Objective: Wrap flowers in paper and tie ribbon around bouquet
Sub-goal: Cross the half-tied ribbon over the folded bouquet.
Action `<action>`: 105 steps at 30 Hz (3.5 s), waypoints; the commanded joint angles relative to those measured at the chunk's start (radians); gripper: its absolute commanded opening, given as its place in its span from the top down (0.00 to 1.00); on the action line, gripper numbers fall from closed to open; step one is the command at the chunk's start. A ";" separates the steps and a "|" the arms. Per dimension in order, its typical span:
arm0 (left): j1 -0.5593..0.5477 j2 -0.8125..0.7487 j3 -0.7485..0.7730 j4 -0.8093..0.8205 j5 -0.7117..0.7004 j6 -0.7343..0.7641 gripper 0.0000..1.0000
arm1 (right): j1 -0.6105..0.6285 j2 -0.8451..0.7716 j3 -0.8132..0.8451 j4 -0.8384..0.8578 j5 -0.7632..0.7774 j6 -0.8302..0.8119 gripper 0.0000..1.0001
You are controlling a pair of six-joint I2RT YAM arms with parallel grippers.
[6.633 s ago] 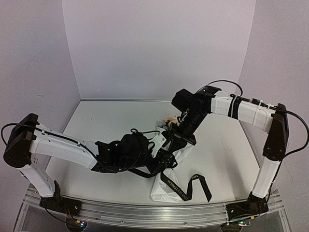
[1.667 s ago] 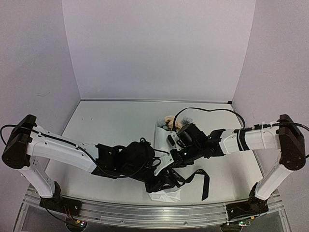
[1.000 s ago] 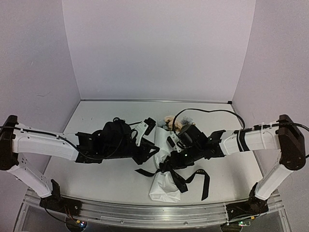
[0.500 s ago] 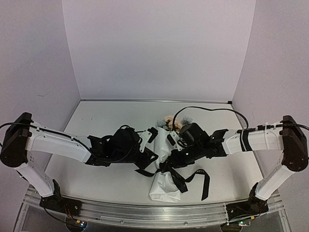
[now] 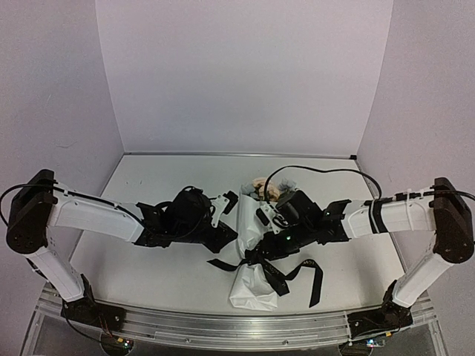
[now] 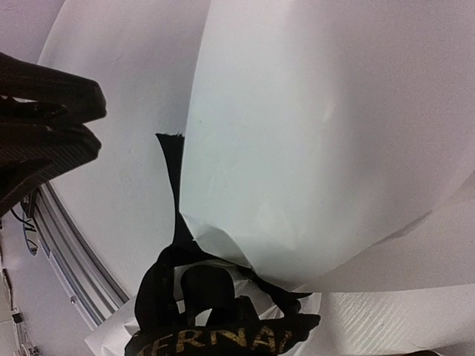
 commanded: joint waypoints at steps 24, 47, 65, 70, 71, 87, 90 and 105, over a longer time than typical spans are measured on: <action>0.004 0.054 0.069 0.046 0.181 0.044 0.85 | -0.010 0.033 0.019 0.196 -0.053 -0.056 1.00; 0.005 0.056 0.067 0.060 0.231 0.059 0.71 | -0.026 0.038 -0.033 0.334 -0.070 -0.026 1.00; 0.004 0.062 0.064 0.107 0.225 0.038 1.00 | -0.027 0.019 -0.068 0.360 -0.090 0.002 0.94; 0.003 0.039 0.047 0.133 0.220 0.029 1.00 | -0.027 -0.022 -0.091 0.341 -0.061 0.012 0.76; 0.003 0.037 0.046 0.135 0.221 0.028 1.00 | -0.026 -0.035 -0.096 0.328 -0.055 0.010 0.72; -0.005 0.043 0.070 0.117 0.199 0.019 1.00 | -0.026 -0.232 -0.124 -0.023 0.012 -0.077 0.48; -0.008 0.050 0.087 0.098 0.190 0.025 1.00 | -0.019 -0.261 -0.136 -0.059 0.004 -0.077 0.48; -0.008 0.063 0.111 0.075 0.197 0.036 1.00 | 0.119 -0.318 -0.163 -0.194 0.092 -0.102 0.45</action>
